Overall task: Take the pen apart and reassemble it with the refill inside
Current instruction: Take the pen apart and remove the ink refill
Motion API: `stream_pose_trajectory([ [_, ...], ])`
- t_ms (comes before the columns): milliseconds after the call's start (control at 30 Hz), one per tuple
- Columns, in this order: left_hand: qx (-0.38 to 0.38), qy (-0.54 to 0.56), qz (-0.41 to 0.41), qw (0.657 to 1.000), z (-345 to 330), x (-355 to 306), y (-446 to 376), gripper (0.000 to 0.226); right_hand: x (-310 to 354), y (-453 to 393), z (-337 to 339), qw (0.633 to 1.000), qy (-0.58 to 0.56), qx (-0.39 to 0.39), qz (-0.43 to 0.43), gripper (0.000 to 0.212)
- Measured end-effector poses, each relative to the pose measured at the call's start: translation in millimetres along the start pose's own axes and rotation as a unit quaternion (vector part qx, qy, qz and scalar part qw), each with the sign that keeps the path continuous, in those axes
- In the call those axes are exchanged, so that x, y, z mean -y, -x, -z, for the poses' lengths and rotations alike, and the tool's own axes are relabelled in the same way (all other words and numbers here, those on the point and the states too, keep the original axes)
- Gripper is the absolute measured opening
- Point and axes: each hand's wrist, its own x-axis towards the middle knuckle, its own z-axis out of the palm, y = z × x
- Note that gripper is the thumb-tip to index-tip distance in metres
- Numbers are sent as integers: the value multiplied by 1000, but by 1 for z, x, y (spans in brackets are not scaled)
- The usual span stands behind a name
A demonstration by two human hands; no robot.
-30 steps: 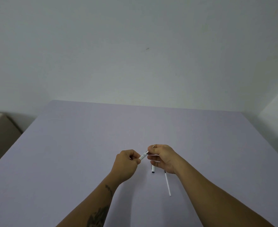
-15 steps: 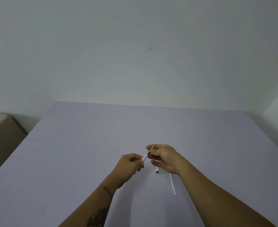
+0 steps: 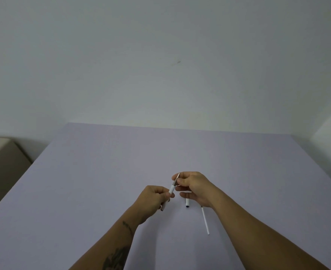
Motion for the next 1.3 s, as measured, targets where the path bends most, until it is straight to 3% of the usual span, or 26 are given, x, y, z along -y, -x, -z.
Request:
stream_pose_trajectory([
  [200, -2, -10, -14, 1000, -1, -2, -3, 25, -1, -2, -4, 1000, 6, -22, 9, 10],
  [467, 14, 1, -8, 1000, 0, -2, -1, 25, 0, -3, -4, 999, -22, 24, 0, 24],
  [633, 11, 5, -5, 1000, 0, -2, -2, 24, -4, -6, -5, 999, -28, 22, -10, 9],
  [767, 11, 4, -1, 1000, -1, -3, -4, 24, -6, -8, -6, 1000, -28, -3, 1, 12],
  [1033, 11, -2, 0, 1000, 2, 0, -4, 24, -1, -3, -6, 1000, -22, 21, -3, 22],
  [1300, 3, -18, -1, 1000, 4, 1, -6, 23, -5, -8, -9, 1000, -21, -12, 0, 11],
])
